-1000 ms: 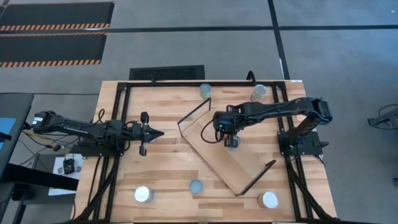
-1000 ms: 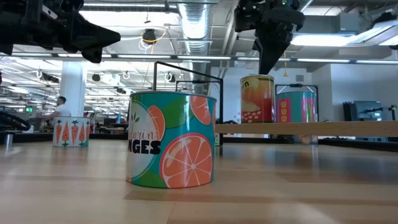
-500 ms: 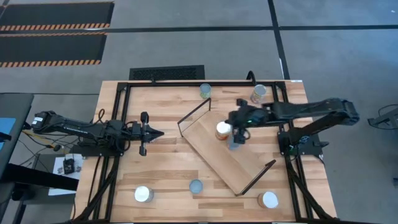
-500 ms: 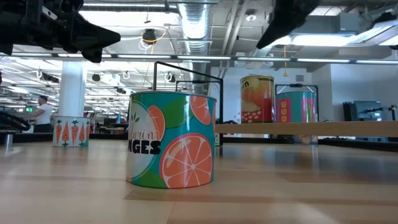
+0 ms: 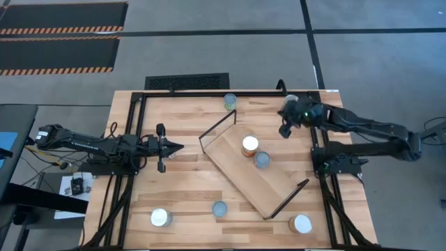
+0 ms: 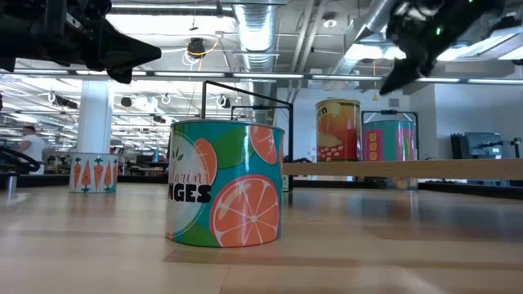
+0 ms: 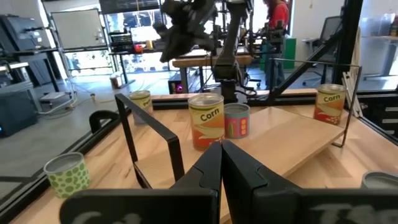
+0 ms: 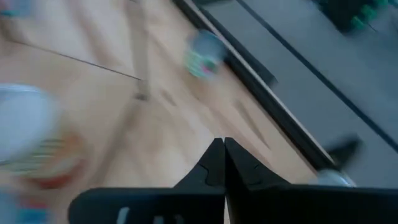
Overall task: Pick and place cans onto a shelf
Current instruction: Put the top large canned peaches on the shelf
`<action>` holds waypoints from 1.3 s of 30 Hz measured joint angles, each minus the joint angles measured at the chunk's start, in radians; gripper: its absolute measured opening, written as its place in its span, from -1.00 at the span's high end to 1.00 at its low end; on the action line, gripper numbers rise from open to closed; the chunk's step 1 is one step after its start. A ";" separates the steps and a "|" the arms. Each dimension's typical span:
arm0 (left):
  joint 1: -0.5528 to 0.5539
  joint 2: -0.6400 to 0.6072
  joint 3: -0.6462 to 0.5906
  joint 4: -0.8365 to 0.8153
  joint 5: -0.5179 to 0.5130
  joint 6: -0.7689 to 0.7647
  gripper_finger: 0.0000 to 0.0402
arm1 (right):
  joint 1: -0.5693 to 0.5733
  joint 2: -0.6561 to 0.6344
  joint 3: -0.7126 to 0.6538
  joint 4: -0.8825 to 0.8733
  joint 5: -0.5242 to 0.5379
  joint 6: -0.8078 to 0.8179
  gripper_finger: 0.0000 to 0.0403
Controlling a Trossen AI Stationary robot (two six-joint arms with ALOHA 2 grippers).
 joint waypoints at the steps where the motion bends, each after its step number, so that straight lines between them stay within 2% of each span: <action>1: 0.000 0.000 0.000 0.000 0.000 0.000 1.00 | -0.042 0.008 -0.009 -0.001 0.000 0.000 0.94; 7: 0.000 0.000 0.000 -0.007 0.000 0.005 1.00 | -0.269 0.094 -0.040 0.030 0.000 0.038 0.79; 10: 0.000 0.000 0.000 -0.007 -0.002 0.007 1.00 | -0.342 0.143 -0.040 0.065 -0.001 0.055 0.68; 20: 0.000 0.000 0.000 -0.007 -0.004 0.007 1.00 | -0.432 0.312 -0.040 0.112 -0.001 0.074 0.27; 25: 0.000 0.000 0.000 -0.008 -0.004 0.008 1.00 | -0.439 0.381 -0.040 0.136 -0.001 0.071 0.16; 30: 0.000 0.000 0.000 -0.008 -0.004 0.008 1.00 | -0.439 0.423 -0.036 0.156 0.006 0.055 0.19; 39: 0.000 0.000 0.000 -0.008 -0.004 0.008 1.00 | -0.438 0.426 -0.035 0.148 0.002 0.038 0.55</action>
